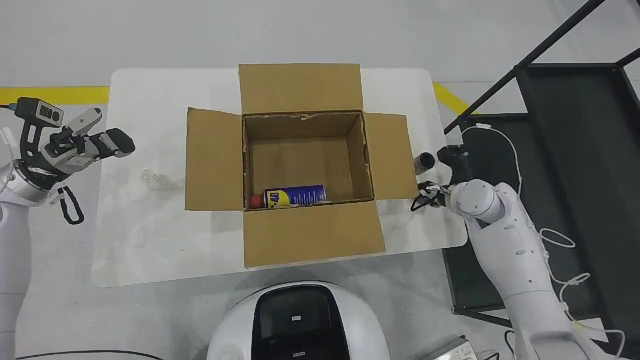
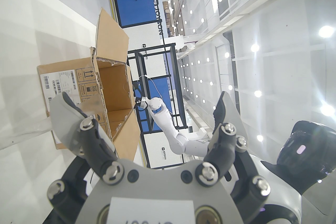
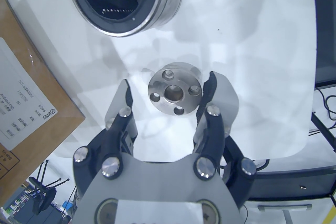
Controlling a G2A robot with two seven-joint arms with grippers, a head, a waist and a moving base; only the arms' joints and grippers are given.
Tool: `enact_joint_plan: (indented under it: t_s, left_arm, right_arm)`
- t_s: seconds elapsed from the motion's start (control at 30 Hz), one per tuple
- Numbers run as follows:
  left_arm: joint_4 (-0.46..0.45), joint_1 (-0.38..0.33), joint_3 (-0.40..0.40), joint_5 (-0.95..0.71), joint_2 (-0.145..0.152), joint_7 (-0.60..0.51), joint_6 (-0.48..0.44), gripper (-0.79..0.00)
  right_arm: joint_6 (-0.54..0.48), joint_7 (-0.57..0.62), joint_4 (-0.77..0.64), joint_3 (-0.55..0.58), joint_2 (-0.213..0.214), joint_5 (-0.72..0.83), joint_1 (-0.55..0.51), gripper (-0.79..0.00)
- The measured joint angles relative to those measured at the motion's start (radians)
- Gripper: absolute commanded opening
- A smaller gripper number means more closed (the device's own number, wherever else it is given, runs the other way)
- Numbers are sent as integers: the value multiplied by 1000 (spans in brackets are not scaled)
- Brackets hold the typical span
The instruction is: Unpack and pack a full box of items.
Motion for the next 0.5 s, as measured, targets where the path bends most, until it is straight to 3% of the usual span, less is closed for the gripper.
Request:
enact_joint_plan:
  t_s: [0.17,0.33,0.5]
  left_arm:
    - [0,0,0,0,0,0,0,0]
    - [0,0,0,0,0,0,0,0]
    - [0,0,0,0,0,0,0,0]
  right_arm:
    - [30,-6,-103,55,12,-6,-60,0]
    - [98,17,-314,163,30,-45,-174,0]
    - [119,39,-477,227,39,-55,-220,0]
